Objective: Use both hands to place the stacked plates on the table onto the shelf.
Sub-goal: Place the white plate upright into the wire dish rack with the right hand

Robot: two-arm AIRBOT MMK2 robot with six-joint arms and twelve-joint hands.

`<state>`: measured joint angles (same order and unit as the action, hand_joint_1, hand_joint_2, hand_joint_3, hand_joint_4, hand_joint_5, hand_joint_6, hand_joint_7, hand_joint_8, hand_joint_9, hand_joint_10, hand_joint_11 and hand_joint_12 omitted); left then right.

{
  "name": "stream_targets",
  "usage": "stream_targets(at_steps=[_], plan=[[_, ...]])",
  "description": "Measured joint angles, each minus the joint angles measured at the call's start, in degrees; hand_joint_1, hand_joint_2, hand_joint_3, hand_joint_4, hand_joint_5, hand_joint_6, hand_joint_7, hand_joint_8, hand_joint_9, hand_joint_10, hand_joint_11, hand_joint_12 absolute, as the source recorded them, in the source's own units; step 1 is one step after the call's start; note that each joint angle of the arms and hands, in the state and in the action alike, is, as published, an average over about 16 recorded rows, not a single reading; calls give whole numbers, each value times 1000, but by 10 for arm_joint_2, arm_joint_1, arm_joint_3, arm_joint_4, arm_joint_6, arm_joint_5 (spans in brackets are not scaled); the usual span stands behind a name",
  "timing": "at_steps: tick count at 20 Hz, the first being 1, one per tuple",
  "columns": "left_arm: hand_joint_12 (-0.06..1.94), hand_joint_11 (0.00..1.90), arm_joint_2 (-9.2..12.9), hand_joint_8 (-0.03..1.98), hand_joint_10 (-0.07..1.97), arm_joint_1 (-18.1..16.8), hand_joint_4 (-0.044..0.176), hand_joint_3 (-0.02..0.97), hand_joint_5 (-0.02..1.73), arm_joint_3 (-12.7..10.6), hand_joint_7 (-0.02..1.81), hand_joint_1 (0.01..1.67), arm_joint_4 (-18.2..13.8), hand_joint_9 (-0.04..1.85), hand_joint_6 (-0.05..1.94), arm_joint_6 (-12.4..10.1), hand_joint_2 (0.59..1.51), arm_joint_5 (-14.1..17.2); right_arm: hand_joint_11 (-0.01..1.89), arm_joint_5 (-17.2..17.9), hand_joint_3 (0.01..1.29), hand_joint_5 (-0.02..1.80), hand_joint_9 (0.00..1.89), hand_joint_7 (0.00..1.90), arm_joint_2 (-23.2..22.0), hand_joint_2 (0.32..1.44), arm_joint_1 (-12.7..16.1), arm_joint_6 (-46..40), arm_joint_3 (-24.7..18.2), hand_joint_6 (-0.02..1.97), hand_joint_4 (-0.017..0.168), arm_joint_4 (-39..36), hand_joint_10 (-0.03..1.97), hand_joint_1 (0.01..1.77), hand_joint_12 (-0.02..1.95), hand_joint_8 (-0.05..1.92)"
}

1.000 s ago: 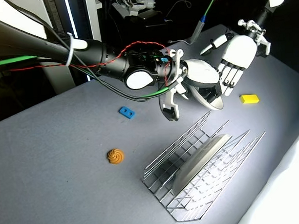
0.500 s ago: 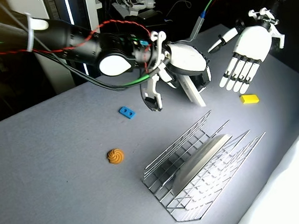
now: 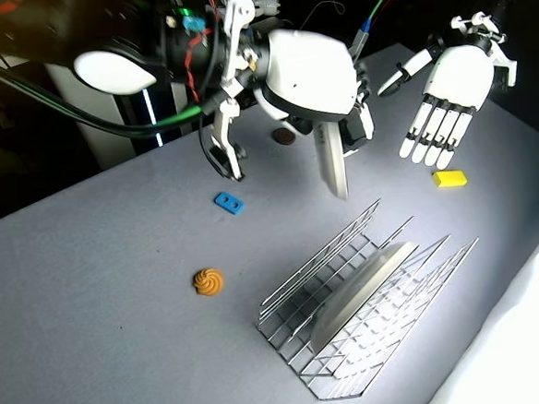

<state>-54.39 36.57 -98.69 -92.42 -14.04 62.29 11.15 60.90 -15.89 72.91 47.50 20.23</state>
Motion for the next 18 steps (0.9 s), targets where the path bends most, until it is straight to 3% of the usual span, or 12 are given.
stream_targets(at_steps=[3,9,18], plan=[[14,20,0,5,-50,0,5,14,66,0,46,15,0,18,12,0,1071,0,817,-18,11,935,950,990,-25,996,32,1,-4,1044,-2,70,1019,1320,1235,907],[14,21,0,5,-50,1,5,14,66,-1,46,15,0,22,12,0,1073,-1,838,-51,11,924,1011,998,-53,996,76,3,10,1055,3,183,775,1317,1202,909],[14,22,0,5,-50,2,5,14,60,-1,40,14,0,24,13,0,1075,-1,910,-68,11,936,1138,1054,-66,996,86,3,54,1006,7,261,388,1291,1083,815]])
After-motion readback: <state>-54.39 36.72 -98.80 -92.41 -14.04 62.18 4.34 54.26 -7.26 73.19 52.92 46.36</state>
